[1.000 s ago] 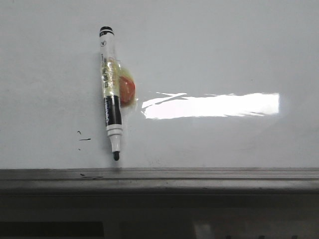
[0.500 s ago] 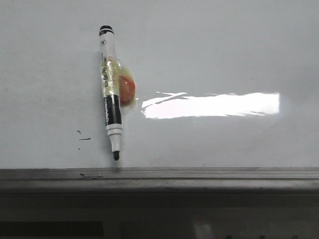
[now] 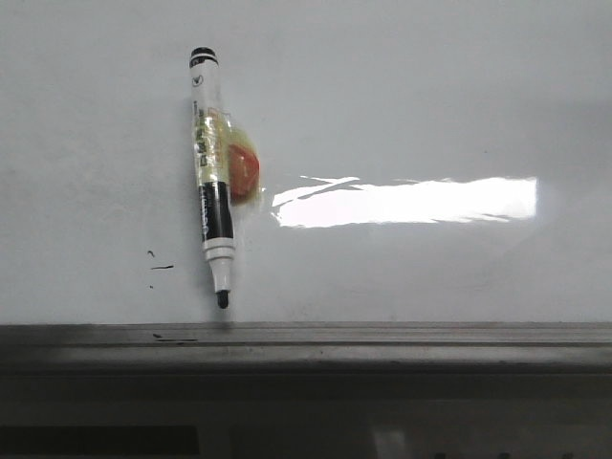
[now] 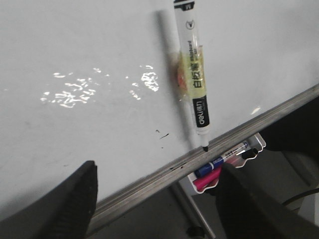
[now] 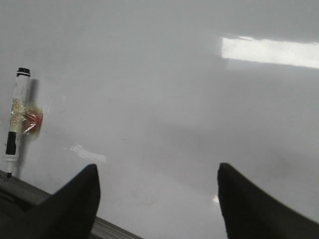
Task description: Write number 7 on whiteboard
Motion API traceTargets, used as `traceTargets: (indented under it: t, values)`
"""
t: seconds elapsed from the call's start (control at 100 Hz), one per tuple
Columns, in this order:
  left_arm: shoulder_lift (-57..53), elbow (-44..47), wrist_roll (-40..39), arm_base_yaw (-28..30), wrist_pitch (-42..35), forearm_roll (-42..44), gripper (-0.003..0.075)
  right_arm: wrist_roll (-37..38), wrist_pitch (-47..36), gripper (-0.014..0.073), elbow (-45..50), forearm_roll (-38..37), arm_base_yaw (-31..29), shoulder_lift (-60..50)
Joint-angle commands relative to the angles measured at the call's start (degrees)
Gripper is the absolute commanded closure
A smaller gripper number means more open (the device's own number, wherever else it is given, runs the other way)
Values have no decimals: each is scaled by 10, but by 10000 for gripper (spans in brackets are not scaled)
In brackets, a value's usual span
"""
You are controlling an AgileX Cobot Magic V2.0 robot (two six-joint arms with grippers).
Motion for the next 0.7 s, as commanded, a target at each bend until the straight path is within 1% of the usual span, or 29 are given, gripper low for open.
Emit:
traceTargets:
  t: [0.0,0.17,0.31,0.43,0.55,0.69]
  values:
    - [12,-21,3,-24,-64,-41,268,-7,-36,136,-19,16,1,12]
    - [43,-21,3,-70,-119,-75,268,-7,-36,136,-19,16,1,12]
    - [82,-21,3,-124,-163,-109,269,-7,-39,136,-19,16,1,12]
    - [122,-21,3,-179,-230,-141,269,-7,-46,136,-19,16,1,12]
    - [162,-22,3,-222,-292,-165,269,-7,-46,136,-19,16,1,12]
    - [206,-35,3,-243,-346,-168,269,-7,-46,136,-19,16,1,12]
